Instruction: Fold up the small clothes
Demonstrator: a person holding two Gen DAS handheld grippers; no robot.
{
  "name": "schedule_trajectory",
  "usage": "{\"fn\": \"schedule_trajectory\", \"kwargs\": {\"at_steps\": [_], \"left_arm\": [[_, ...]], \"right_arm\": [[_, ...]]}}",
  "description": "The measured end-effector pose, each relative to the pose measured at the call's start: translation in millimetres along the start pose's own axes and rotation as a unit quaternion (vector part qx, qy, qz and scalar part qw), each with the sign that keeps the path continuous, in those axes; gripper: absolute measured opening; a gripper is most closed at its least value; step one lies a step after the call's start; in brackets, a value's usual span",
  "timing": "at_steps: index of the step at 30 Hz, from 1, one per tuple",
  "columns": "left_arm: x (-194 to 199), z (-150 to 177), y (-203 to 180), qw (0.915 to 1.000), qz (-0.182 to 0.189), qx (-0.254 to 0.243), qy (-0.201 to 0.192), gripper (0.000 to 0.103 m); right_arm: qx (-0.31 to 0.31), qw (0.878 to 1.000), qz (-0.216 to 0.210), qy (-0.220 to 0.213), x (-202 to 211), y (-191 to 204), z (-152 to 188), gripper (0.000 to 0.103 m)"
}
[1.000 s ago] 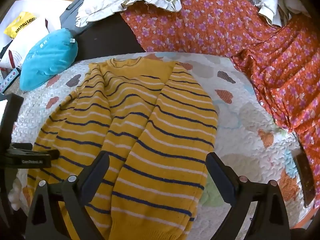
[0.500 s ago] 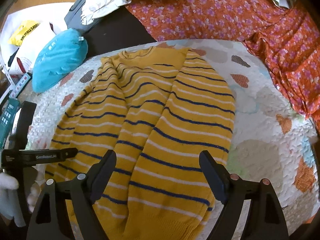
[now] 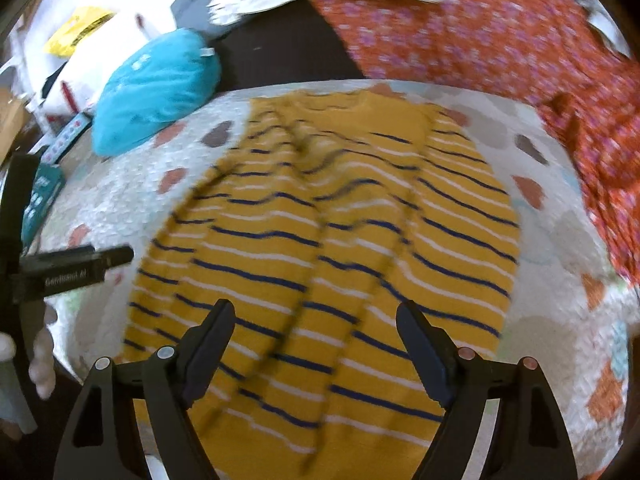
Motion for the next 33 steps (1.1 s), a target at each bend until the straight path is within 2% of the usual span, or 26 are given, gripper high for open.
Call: {"fn": "schedule_trajectory", "kwargs": {"at_steps": [2, 3, 4, 5, 10, 13, 18, 24, 27, 28, 30, 32, 33], "left_arm": [[3.5, -5.2, 15.6, 0.9997, -0.005, 0.023, 0.002, 0.08], [-11.3, -23.3, 6.8, 0.9996, -0.007, 0.028, 0.005, 0.08], [-9.1, -21.4, 16.8, 0.9993, -0.007, 0.037, 0.006, 0.08], [-18.4, -37.6, 4.6, 0.999, -0.011, 0.043, 0.009, 0.08], [-33.8, -48.3, 1.0, 0.998, -0.021, 0.059, 0.012, 0.08], [-34.5, -49.8, 1.7, 0.998, -0.016, 0.059, 0.014, 0.08], [-34.0, -52.9, -5.1, 0.9986, -0.006, 0.051, 0.009, 0.08], [-34.0, -56.4, -12.0, 0.999, 0.006, 0.045, 0.004, 0.08], [-35.8, -56.2, -12.6, 0.9989, 0.004, 0.046, 0.007, 0.08], [-36.7, -56.0, -12.2, 0.9989, 0.002, 0.047, 0.009, 0.08], [-37.5, -55.7, -10.7, 0.9987, 0.001, 0.05, 0.012, 0.08], [-38.0, -56.3, -7.7, 0.9984, -0.004, 0.054, 0.014, 0.08], [-38.2, -56.6, -4.9, 0.9983, -0.006, 0.057, 0.013, 0.08]], "right_arm": [[0.011, 1.0, -0.014, 0.018, -12.3, 20.1, -1.8, 0.073], [0.019, 0.999, -0.023, 0.028, -19.6, 32.2, -1.7, 0.07], [0.025, 0.999, -0.03, 0.033, -24.5, 41.3, -1.0, 0.065], [0.032, 0.998, -0.04, 0.041, -30.2, 52.6, 0.5, 0.061], [0.055, 0.993, -0.07, 0.074, -57.6, 96.5, 13.3, 0.061], [0.061, 0.992, -0.066, 0.084, -71.2, 109.2, 16.7, 0.061], [0.056, 0.992, -0.061, 0.095, -80.8, 112.8, 21.0, 0.061], [0.08, 0.991, -0.033, 0.098, -88.2, 110.7, 26.3, 0.061], [0.089, 0.991, -0.021, 0.098, -91.4, 108.9, 27.4, 0.056], [0.091, 0.991, -0.019, 0.097, -91.8, 108.3, 27.7, 0.054], [0.088, 0.991, -0.018, 0.096, -91.2, 105.8, 27.5, 0.043], [0.081, 0.991, -0.027, 0.102, -90.6, 105.2, 27.1, 0.019], [0.075, 0.991, -0.037, 0.106, -89.9, 104.8, 27.0, 0.011]]}}
Point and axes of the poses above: each gripper's, at about its wrist camera, not at the fingertips, and x roughly against the way its jaws point, y to its left, z to its underside, the point moved 9 cm from there along -x, roughly the way its jaws point, and after that the axes turned 3 degrees about -z, right-handed, at the moved point
